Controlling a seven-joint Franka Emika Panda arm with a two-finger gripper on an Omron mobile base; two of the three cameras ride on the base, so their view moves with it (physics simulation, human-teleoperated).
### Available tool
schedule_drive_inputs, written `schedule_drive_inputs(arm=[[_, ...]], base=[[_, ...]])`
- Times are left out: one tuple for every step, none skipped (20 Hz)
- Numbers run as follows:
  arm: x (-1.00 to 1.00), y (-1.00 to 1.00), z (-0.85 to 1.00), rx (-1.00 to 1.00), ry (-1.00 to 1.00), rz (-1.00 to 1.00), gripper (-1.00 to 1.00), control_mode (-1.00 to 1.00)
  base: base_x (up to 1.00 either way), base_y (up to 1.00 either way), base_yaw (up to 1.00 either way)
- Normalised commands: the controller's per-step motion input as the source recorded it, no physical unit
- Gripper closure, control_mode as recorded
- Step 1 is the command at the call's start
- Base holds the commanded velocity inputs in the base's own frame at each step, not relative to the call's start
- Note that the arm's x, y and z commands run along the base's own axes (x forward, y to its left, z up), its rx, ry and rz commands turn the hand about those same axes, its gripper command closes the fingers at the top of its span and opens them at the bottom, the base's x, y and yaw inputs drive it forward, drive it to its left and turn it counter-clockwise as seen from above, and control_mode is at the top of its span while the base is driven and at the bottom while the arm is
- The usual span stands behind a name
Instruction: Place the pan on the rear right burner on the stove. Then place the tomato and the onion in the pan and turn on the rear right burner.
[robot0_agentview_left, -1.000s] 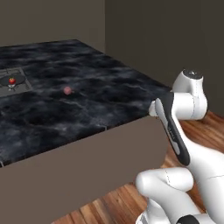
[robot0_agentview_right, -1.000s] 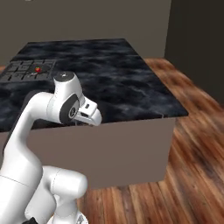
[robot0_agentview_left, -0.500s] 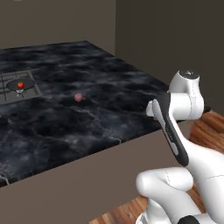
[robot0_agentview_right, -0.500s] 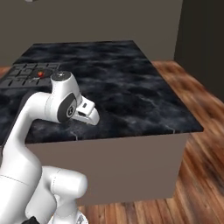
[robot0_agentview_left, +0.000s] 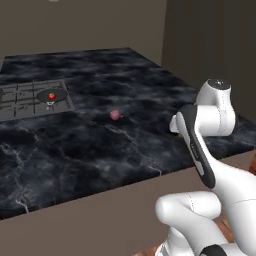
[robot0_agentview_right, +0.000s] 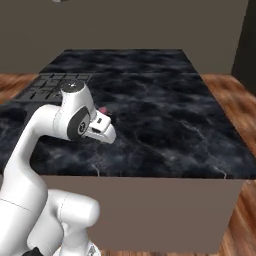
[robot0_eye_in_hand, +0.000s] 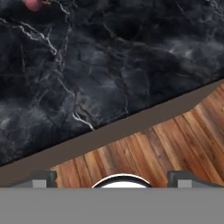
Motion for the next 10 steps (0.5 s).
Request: schedule_drive_inputs(arm=[[0.0, 0.0, 0.0, 0.0, 0.0, 0.0, -1.0, 1.0], [0.0, 0.0, 0.0, 0.0, 0.0, 0.0, -1.0, 1.0], [0.0, 0.0, 0.0, 0.0, 0.0, 0.0, -1.0, 1.0], [0.0, 0.0, 0.0, 0.0, 0.0, 0.0, -1.0, 1.0], [0.0, 0.0, 0.0, 0.0, 0.0, 0.0, -1.0, 1.0], [0.0, 0.0, 0.0, 0.0, 0.0, 0.0, -1.0, 1.0], [0.0, 0.0, 0.0, 0.0, 0.0, 0.0, -1.0, 1.0], [0.0, 0.0, 0.0, 0.0, 0.0, 0.0, -1.0, 1.0], [0.0, 0.0, 0.0, 0.0, 0.0, 0.0, -1.0, 1.0], [0.0, 0.0, 0.0, 0.0, 0.0, 0.0, -1.0, 1.0]], base=[[0.39, -0.15, 0.58], [0.43, -0.12, 0.57], [0.49, -0.11, 0.54], [0.53, -0.09, 0.47], [0.56, -0.04, 0.39], [0.56, 0.0, 0.28], [0.63, 0.0, 0.18], [0.68, 0.0, 0.14], [0.72, -0.01, 0.12], [0.74, -0.09, 0.1]])
